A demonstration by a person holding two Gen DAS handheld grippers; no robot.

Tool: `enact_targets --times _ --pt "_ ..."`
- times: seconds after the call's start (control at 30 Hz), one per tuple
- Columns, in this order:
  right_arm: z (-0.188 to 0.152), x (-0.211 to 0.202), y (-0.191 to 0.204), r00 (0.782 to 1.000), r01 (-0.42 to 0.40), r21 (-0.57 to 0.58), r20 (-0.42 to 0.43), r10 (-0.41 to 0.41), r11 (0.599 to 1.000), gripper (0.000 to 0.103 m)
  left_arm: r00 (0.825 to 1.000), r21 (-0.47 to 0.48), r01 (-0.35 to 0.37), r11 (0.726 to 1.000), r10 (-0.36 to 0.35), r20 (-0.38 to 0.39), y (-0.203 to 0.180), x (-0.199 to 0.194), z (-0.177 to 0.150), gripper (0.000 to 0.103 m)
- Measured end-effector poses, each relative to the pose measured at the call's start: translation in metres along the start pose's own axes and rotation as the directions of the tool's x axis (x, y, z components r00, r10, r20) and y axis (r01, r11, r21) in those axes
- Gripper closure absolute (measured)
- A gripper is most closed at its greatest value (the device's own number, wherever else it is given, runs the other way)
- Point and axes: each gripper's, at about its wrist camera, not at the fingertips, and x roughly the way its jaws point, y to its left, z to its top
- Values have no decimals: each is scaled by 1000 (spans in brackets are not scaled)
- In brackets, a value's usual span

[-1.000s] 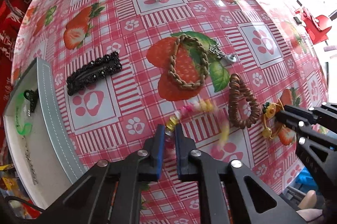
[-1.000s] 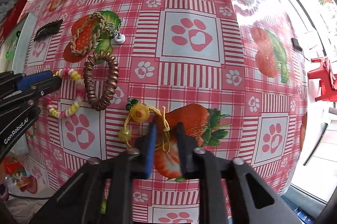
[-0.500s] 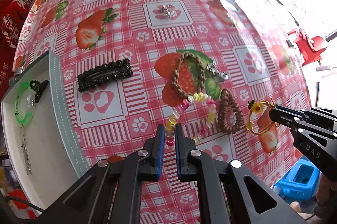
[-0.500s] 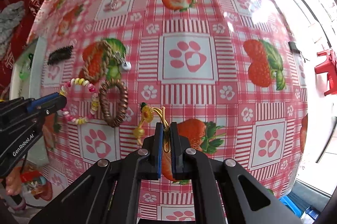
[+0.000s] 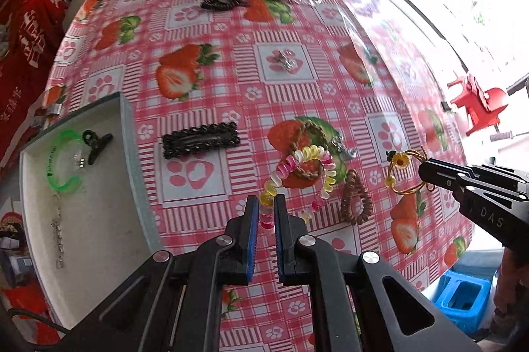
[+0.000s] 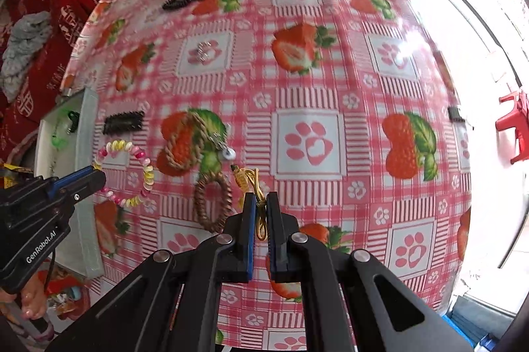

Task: Organize jewelry
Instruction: 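Carry the bracelet and hair tie into the white tray while both tools open to release them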

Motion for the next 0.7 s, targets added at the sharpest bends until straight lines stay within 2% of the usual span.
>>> enact_targets --times 0.33,0.5,0.7 --pt "21 -21 46 997 -53 -87 47 57 995 97 997 -107 -18 994 26 70 42 -35 -8 87" --pt "29 -24 84 994 -91 -159 53 101 983 96 994 -179 -50 983 67 90 76 -53 -23 87" --pt "36 -22 146 986 -148 -275 34 163 950 97 989 -275 -93 957 122 90 120 -67 -49 87"
